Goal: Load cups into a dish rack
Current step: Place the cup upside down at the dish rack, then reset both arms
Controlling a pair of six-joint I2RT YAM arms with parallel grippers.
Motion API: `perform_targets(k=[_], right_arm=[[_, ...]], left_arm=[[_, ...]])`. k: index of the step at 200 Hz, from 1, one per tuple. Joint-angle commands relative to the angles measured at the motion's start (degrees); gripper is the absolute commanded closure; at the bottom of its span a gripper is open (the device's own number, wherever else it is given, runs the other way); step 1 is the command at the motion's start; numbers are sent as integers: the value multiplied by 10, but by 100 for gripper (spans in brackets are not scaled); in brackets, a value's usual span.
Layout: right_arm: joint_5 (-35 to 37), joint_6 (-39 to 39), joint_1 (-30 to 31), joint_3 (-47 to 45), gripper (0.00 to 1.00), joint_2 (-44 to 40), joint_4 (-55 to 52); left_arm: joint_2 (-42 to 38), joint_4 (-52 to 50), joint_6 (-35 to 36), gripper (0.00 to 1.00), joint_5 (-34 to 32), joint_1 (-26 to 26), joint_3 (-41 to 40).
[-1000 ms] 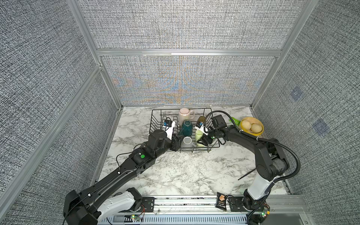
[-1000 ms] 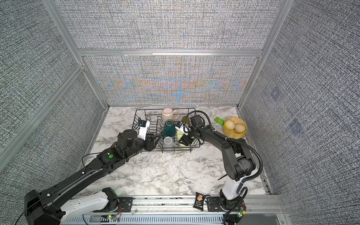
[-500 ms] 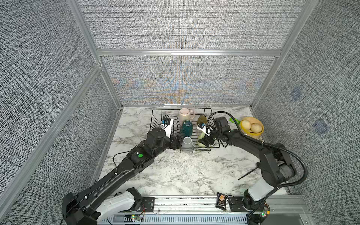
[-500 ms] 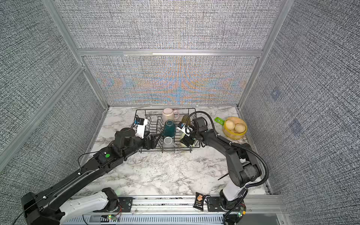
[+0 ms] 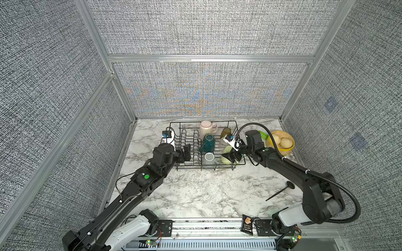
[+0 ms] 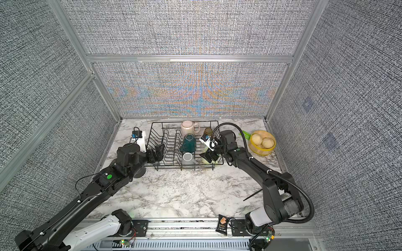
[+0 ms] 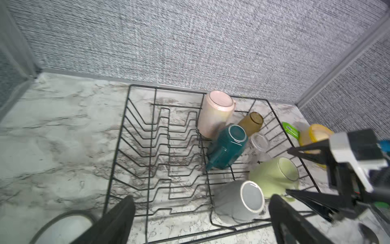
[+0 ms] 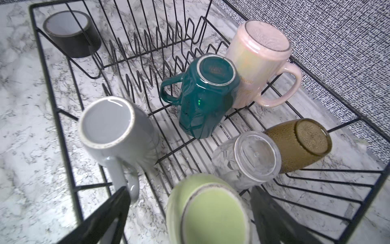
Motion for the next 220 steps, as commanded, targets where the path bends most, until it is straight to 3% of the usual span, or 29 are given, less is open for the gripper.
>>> perform_targets(k=[1,24,50,67,80,95,107,153,176,203,220], right_arm=[[-9,66,-4,-28,10,-51,48],[22,157,-29,-82,10,-133,108],[47,260,-96,-143,9,-228,143],[127,312,-128,-189,5,-294,151],[188,332,-148,-215,4,-334,128],[267,350,-163,-243,2,-373,93],[278,362,-181,-266,1,-389,81],[344,378,-193,-334,1,-378,111],[406,394,-193,-344,1,-359,122],[399,367,-191,-400,1,-312,251],[373,299,-190,-432,1,-263,348]], left_arm=[[-13,-37,-3,0,-87,29,-1],[-17,-57,14,0,-161,60,-8],[-17,-30,52,0,-203,88,-35],[10,-85,-11,0,-285,110,-27],[37,-108,-32,0,-308,126,-26],[54,-63,20,0,-277,133,-48],[55,-2,72,0,-244,138,-78],[24,150,100,0,-235,213,-196],[13,212,122,0,-158,268,-243],[46,350,216,1,-101,288,-303],[61,422,266,1,-28,294,-334]])
